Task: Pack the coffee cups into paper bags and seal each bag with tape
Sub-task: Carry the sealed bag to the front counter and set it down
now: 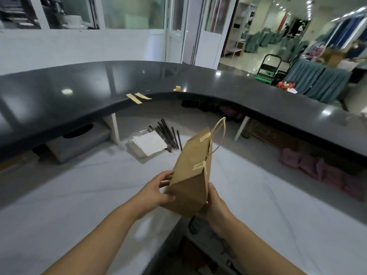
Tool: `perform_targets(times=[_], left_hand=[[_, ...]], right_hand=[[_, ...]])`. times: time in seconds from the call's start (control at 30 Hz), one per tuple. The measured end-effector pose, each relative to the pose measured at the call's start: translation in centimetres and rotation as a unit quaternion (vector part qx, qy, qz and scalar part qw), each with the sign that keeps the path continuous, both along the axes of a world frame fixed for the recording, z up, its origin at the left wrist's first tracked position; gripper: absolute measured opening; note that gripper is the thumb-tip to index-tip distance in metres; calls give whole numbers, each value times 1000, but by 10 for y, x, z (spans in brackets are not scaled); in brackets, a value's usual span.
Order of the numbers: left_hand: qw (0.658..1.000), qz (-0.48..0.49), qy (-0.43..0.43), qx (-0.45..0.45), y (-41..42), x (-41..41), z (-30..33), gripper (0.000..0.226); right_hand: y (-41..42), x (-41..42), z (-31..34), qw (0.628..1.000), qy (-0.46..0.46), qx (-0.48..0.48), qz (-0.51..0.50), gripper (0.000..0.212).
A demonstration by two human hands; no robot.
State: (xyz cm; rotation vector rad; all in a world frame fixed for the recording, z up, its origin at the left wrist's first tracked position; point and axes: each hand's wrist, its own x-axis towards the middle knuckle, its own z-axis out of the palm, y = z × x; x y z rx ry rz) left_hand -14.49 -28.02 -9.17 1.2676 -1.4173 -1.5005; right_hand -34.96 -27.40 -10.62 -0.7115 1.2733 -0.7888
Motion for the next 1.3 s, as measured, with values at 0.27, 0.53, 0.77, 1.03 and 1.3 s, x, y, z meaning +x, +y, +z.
perform_targets(times=[0.27,0.53,0.77,1.03,1.3], left_hand=[[999,-33,-21,-30,4,-80,22,59],[994,-85,-20,-70,26,-193,41,54],[986,-142,6,-84,48,-307,56,50],[972,-203,35,-113,65,-416,76,57],[958,-239,98,-123,52,-489,107,54]], right_hand=[[23,-79,23,998,-13,-31,-56,54],[68,-190,52,993,-5,-75,-90,50],[112,-296,72,984,30,-117,-130,46],[147,-398,92,963,41,-148,-219,43],[140,-465,123,940,97,-181,-273,47]])
